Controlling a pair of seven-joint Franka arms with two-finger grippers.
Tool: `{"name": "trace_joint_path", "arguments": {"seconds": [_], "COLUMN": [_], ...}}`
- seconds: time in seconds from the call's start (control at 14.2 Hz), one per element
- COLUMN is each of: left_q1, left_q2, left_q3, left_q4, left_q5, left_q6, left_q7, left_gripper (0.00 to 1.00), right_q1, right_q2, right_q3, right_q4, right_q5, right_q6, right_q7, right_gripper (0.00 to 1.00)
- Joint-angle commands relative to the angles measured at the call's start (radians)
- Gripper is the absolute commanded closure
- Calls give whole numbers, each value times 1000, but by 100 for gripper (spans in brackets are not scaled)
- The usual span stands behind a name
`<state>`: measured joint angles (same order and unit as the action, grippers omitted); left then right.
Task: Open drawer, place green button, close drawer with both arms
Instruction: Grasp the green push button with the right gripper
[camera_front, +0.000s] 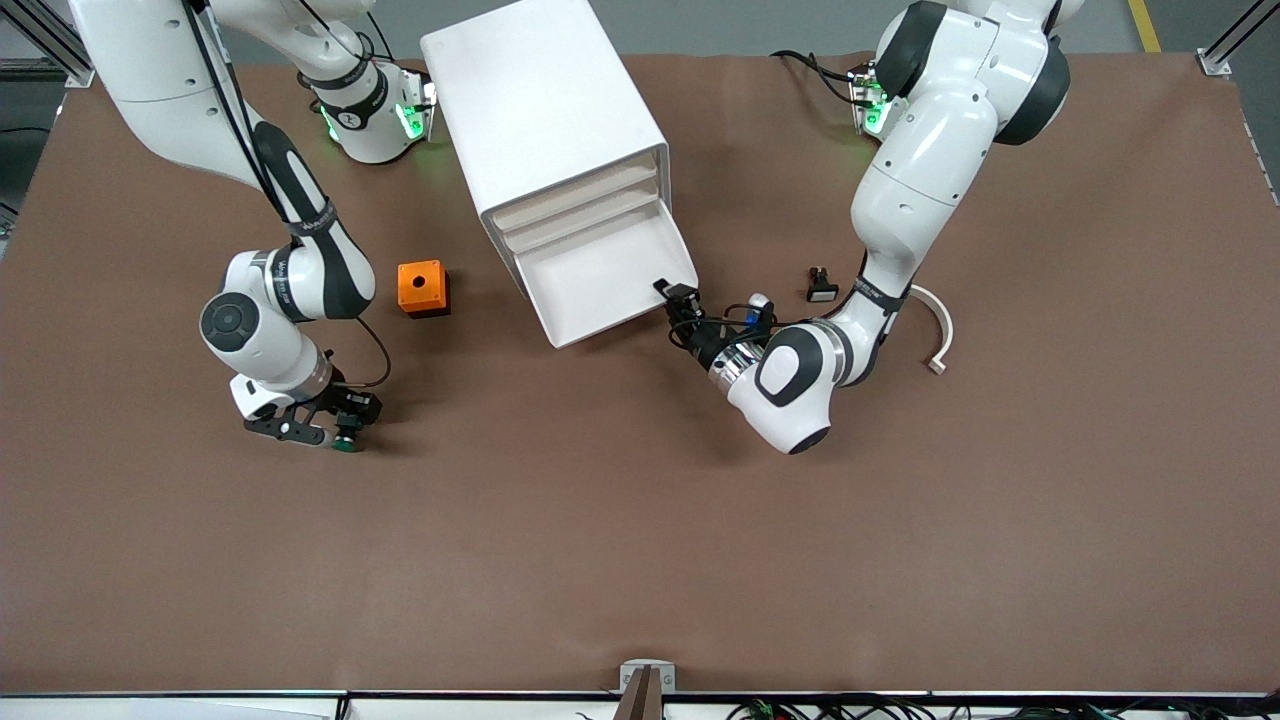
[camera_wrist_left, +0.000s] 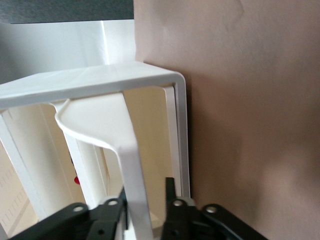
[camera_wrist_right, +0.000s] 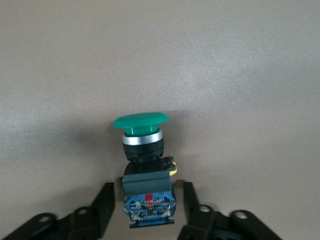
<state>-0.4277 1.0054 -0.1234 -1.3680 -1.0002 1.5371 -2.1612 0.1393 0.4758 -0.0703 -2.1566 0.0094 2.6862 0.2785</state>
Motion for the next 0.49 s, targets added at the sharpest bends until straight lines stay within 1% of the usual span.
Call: {"name": "trace_joint_path", "arguments": {"seconds": [0.0, 0.14, 0.21, 0.28, 0.42], "left_q1": [-9, -9, -8, -6, -2], "left_q2": [4, -4, -2, -2, -5], "left_q3": [-5, -10, -10, -9, -1], "left_q4": [62, 73, 104, 125, 164], "left_q5": [-15, -15, -15, -14, -11], "left_q6": [9, 9, 8, 5, 5], "left_q7": [27, 75, 107, 142, 228], "left_gripper": [0, 0, 0, 0, 0], "right_q1": [-15, -15, -15, -15, -3], "right_q2": [1, -14, -25, -40, -81], "right_q3": [7, 7, 7, 9, 12], "right_q4": [17, 29, 64, 111, 196], "right_q5": [-3, 4, 7, 9, 9], "right_q6": [-14, -31, -105, -208, -395], "right_q7": [-4, 2, 5, 14, 86], "right_gripper": [100, 100, 100, 100, 100]}}
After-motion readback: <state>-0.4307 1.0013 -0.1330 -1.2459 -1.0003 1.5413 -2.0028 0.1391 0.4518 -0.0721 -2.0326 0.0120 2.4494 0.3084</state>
